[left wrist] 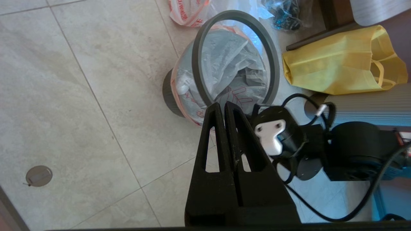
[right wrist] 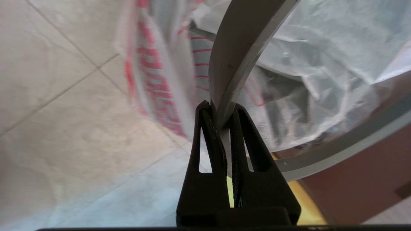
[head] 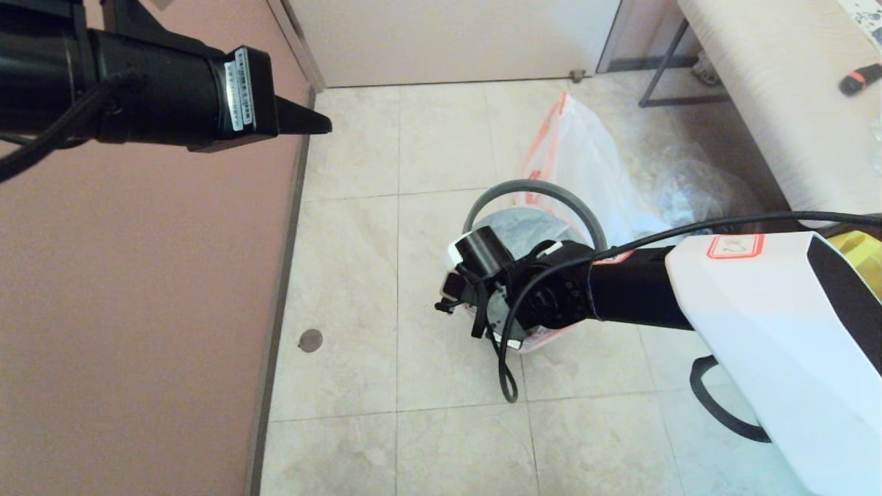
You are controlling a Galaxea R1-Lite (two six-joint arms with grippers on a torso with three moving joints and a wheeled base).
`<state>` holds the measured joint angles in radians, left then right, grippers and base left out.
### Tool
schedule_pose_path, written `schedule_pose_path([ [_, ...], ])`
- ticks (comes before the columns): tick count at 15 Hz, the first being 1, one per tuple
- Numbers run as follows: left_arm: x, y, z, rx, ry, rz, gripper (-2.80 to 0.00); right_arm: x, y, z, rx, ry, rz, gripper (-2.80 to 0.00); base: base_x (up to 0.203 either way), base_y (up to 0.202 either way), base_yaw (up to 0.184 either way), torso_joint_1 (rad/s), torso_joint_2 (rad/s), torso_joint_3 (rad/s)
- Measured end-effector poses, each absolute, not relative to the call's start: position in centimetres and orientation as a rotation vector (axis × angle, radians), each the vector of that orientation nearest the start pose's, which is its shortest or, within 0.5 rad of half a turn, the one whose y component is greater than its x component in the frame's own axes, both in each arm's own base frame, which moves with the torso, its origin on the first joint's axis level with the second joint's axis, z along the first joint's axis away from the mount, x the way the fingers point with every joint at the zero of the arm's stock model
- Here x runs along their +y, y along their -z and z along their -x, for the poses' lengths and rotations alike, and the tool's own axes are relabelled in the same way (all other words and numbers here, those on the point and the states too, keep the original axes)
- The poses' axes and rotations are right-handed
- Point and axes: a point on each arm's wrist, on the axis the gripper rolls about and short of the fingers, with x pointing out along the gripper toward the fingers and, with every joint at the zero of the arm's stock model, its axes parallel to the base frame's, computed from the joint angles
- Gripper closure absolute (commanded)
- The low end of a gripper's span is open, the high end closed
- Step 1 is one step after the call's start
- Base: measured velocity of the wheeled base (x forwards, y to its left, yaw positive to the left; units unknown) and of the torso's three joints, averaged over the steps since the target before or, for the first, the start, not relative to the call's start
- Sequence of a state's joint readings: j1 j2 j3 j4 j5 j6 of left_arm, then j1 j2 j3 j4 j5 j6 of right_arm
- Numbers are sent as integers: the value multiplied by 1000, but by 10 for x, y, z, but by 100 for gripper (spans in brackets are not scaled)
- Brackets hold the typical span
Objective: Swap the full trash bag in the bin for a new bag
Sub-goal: Place the trash can ring on the trash can
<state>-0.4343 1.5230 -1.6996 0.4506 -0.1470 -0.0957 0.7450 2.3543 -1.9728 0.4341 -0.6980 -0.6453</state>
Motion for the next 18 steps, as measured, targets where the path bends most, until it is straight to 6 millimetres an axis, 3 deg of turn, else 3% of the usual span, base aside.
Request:
schedule_pose_path([
  [10, -109, -376, -219, 308, 575, 49, 0, 311, -114, -373, 600, -222, 1309, 0, 0, 0, 0, 0, 0, 0],
  [18, -109, -375, -219, 311, 577, 48, 0, 319, -127, -358, 568, -243, 1317, 0, 0, 0, 0, 0, 0, 0],
])
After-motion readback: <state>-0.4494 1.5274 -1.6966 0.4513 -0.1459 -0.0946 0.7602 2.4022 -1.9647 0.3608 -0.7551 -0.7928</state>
